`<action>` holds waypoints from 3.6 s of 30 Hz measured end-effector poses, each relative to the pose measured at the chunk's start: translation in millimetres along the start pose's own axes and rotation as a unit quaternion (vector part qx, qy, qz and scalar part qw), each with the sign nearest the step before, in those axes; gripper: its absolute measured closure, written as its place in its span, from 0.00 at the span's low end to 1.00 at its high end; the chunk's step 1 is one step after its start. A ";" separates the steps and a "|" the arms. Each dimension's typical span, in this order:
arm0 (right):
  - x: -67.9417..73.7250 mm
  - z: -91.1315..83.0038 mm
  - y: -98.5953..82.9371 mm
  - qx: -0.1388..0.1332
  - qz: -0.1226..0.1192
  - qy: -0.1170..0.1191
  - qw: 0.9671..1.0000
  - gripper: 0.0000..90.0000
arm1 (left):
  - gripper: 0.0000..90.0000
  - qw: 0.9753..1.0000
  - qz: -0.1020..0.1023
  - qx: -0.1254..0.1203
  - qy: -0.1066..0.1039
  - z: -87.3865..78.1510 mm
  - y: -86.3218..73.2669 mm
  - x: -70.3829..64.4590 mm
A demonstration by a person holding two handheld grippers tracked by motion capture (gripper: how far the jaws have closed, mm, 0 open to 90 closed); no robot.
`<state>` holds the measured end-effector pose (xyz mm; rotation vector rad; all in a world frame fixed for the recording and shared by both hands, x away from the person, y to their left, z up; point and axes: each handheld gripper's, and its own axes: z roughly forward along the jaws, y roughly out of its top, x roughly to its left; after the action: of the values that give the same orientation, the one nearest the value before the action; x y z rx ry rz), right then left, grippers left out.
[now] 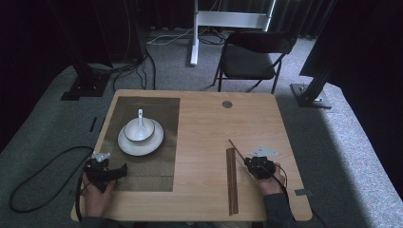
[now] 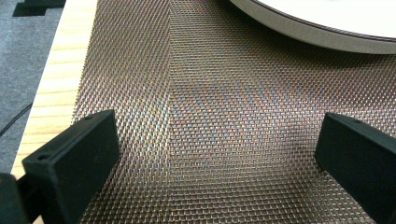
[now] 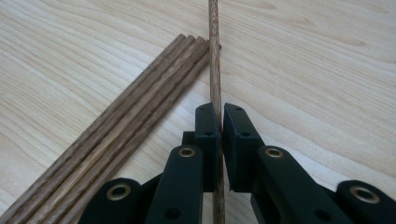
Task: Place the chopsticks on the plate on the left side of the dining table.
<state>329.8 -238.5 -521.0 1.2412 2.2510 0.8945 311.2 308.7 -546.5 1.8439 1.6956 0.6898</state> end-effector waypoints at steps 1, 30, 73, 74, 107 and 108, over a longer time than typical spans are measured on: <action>0.6 -0.4 0.7 0.000 -0.001 0.000 1.000 0.94 | 0.00 1.000 0.000 0.000 0.000 0.0 0.0 0.0; 18.5 -4.9 19.6 -0.022 -0.051 0.038 0.998 0.94 | 0.00 1.000 0.000 0.000 0.000 0.0 0.0 0.0; 44.2 -9.9 57.0 -0.048 -0.131 0.073 0.988 0.94 | 0.00 1.000 0.000 0.000 0.000 0.0 0.0 0.0; 44.9 -9.9 57.8 -0.049 -0.131 0.074 0.987 0.94 | 0.00 1.000 0.000 0.000 0.000 0.0 0.0 0.0; 68.0 -5.5 79.2 -0.068 -0.160 0.102 0.979 0.95 | 0.00 1.000 0.000 0.000 0.000 0.0 0.0 0.0; 69.0 -5.4 79.7 -0.068 -0.158 0.103 0.980 0.95 | 0.00 1.000 0.000 0.000 0.000 0.0 0.0 0.0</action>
<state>337.7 -149.8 -464.4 0.7311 2.4079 1.0691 311.2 308.7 -546.5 1.8439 1.6956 0.6899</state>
